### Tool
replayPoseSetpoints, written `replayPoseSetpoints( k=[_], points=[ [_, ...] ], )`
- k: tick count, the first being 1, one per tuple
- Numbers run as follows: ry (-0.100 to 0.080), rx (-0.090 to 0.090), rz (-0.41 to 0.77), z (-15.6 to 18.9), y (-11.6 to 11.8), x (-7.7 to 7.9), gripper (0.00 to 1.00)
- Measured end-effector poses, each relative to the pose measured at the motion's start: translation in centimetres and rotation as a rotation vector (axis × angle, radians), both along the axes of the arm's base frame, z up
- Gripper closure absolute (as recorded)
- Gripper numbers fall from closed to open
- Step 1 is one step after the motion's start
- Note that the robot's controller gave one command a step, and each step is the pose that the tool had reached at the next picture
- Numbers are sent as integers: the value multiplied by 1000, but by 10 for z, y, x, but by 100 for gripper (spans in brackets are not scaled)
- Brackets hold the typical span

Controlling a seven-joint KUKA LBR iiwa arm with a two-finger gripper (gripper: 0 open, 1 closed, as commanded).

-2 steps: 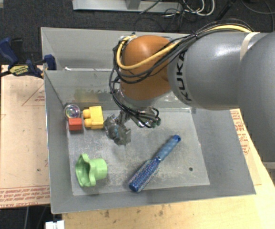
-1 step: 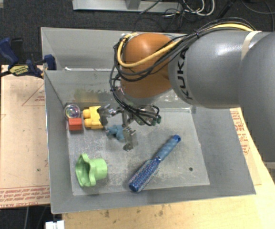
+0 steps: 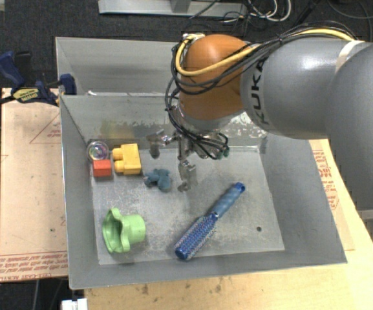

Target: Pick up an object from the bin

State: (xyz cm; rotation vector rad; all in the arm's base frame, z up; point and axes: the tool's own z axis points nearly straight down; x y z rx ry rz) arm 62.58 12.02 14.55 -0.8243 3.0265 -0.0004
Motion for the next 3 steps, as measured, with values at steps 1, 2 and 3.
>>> replayPoseSetpoints(
  k=[1, 2, 3],
  points=[
    [10, 0, 33, -80, -9, -4, 0],
    [3, 2, 32, -75, -8, -1, 100],
    [-6, 2, 75, 77, 8, -40, 100]
  ],
)
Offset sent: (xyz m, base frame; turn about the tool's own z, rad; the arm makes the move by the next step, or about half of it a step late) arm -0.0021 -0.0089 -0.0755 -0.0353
